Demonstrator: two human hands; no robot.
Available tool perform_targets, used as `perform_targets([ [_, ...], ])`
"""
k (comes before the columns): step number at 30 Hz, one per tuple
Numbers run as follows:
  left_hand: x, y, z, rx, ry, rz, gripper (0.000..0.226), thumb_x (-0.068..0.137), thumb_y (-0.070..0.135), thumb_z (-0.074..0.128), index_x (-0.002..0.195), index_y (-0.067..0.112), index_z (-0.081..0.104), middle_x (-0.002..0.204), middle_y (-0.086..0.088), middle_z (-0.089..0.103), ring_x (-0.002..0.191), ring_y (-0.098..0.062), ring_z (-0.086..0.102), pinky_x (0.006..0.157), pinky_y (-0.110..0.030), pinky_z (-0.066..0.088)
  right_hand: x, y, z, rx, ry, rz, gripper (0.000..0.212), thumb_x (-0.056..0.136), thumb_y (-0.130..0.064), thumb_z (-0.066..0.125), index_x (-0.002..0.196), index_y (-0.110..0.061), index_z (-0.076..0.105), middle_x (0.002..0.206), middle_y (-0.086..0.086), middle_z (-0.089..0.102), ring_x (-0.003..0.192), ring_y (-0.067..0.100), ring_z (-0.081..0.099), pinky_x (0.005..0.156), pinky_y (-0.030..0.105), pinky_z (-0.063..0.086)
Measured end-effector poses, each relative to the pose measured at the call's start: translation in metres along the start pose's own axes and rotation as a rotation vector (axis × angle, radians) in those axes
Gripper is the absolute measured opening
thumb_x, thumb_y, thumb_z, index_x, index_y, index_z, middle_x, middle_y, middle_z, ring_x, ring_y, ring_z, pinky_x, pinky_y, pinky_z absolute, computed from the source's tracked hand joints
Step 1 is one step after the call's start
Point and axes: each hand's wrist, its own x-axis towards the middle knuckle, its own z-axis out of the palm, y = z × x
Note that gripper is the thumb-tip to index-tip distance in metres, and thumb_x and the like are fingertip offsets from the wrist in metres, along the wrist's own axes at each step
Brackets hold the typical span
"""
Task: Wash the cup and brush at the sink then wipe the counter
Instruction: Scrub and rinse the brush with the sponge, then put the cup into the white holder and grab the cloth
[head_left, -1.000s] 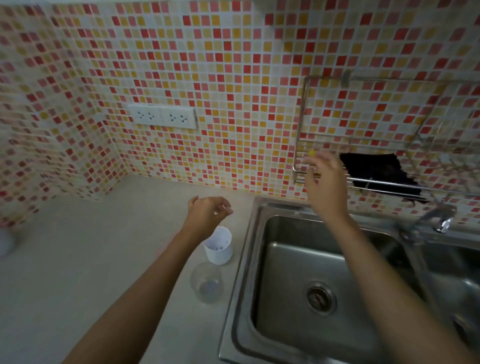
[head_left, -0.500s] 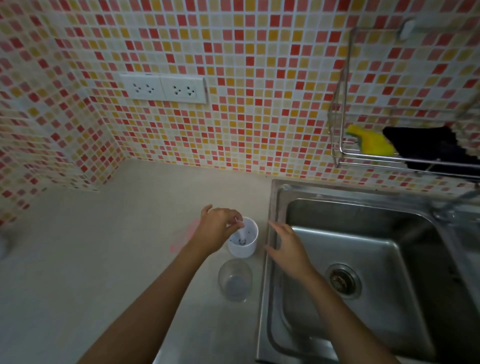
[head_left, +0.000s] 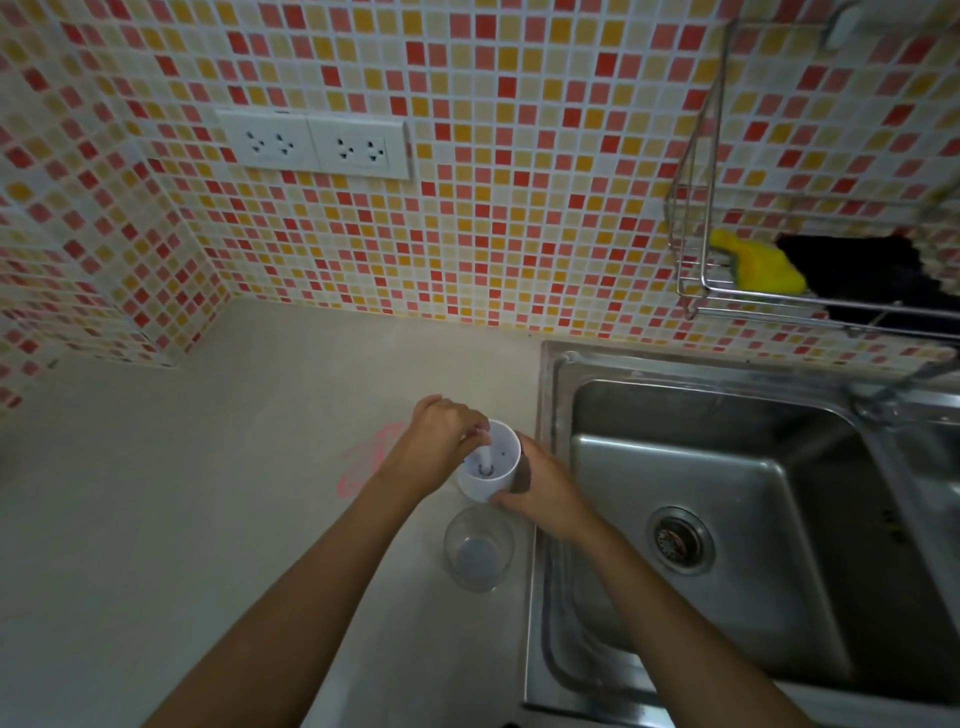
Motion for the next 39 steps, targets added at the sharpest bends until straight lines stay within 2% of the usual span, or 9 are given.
perform_targets([
  [2,-0.003,0.004,-0.002,-0.050,0.030,0.019,0.008,0.071,0.010,0.077,0.074,0.003,0.077,0.072,-0.010,0.074,0.063,-0.022,0.069,0.071,-0.022,0.047,0.001,0.001,0.003,0.030,-0.009,0.010,0.081,0.067,-0.040,0.083,0.138,-0.032,0.043,0.134,-0.011,0.055,0.121,0.004,0.053,0.101,0.034,0.048],
  [6,-0.011,0.009,0.004,-0.016,-0.092,-0.084,0.033,0.081,0.029,0.054,0.094,0.009,0.077,0.093,-0.013,0.075,0.082,-0.031,0.067,0.084,-0.029,0.046,0.004,0.002,0.007,0.098,-0.045,0.025,0.088,0.063,-0.037,0.085,0.138,-0.032,0.039,0.133,-0.010,0.054,0.120,0.006,0.054,0.100,0.036,0.048],
  [11,-0.029,0.008,0.004,-0.014,-0.021,-0.051,0.034,0.088,0.017,0.052,0.118,0.009,0.066,0.118,-0.012,0.068,0.106,-0.028,0.061,0.103,-0.035,0.036,0.005,0.007,-0.005,0.147,0.028,0.070,0.088,0.057,-0.032,0.090,0.132,-0.034,0.043,0.128,-0.009,0.057,0.117,0.010,0.056,0.099,0.036,0.050],
  [15,-0.086,0.003,0.002,-0.196,0.041,-0.205,0.069,0.070,-0.006,0.045,0.137,0.007,0.048,0.136,-0.011,0.052,0.127,-0.024,0.043,0.108,-0.014,0.019,-0.010,0.010,-0.027,0.072,0.074,0.049,0.087,0.059,-0.024,0.088,0.131,-0.036,0.041,0.130,-0.008,0.053,0.118,0.011,0.053,0.095,0.030,0.050],
  [19,-0.132,0.006,0.020,-0.370,-0.116,-0.262,0.077,0.074,0.003,0.060,0.144,0.016,0.034,0.145,0.000,0.037,0.135,-0.014,0.031,0.102,0.002,0.010,-0.040,0.017,-0.042,-0.140,0.047,0.022,0.088,0.057,-0.031,0.089,0.127,-0.040,0.036,0.130,-0.005,0.044,0.116,0.014,0.050,0.093,0.030,0.044],
  [24,-0.143,0.012,0.055,-0.554,-0.178,-0.400,0.090,0.063,0.043,0.083,0.138,0.022,0.038,0.136,0.008,0.044,0.126,-0.008,0.043,0.105,-0.022,0.035,-0.060,0.002,-0.052,-0.372,-0.034,-0.005,0.087,0.060,-0.027,0.087,0.130,-0.036,0.036,0.134,-0.001,0.032,0.114,0.018,0.046,0.093,0.028,0.040],
  [28,-0.128,0.012,0.063,-0.612,-0.050,-0.447,0.080,0.064,0.032,0.087,0.129,0.014,0.044,0.124,0.005,0.052,0.113,-0.010,0.051,0.087,-0.017,0.037,-0.064,-0.018,-0.059,-0.480,-0.064,-0.040,0.082,0.066,-0.027,0.083,0.135,-0.032,0.039,0.133,0.000,0.028,0.116,0.020,0.044,0.094,0.026,0.041],
  [33,-0.107,0.007,0.062,-0.642,-0.007,-0.411,0.077,0.062,0.022,0.088,0.126,0.010,0.048,0.118,0.004,0.055,0.105,-0.011,0.053,0.077,-0.005,0.036,-0.063,-0.046,-0.061,-0.589,-0.053,-0.114,0.081,0.068,-0.038,0.080,0.139,-0.033,0.040,0.134,-0.002,0.035,0.119,0.018,0.035,0.100,0.039,0.042],
  [39,-0.103,0.001,0.072,-0.639,0.035,-0.413,0.077,0.058,0.034,0.089,0.122,0.018,0.049,0.116,0.003,0.061,0.101,-0.013,0.059,0.078,-0.027,0.047,-0.048,-0.081,-0.034,-0.701,0.049,-0.197,0.080,0.068,-0.056,0.074,0.137,-0.034,0.042,0.136,-0.008,0.045,0.121,0.017,0.030,0.101,0.035,0.036],
])
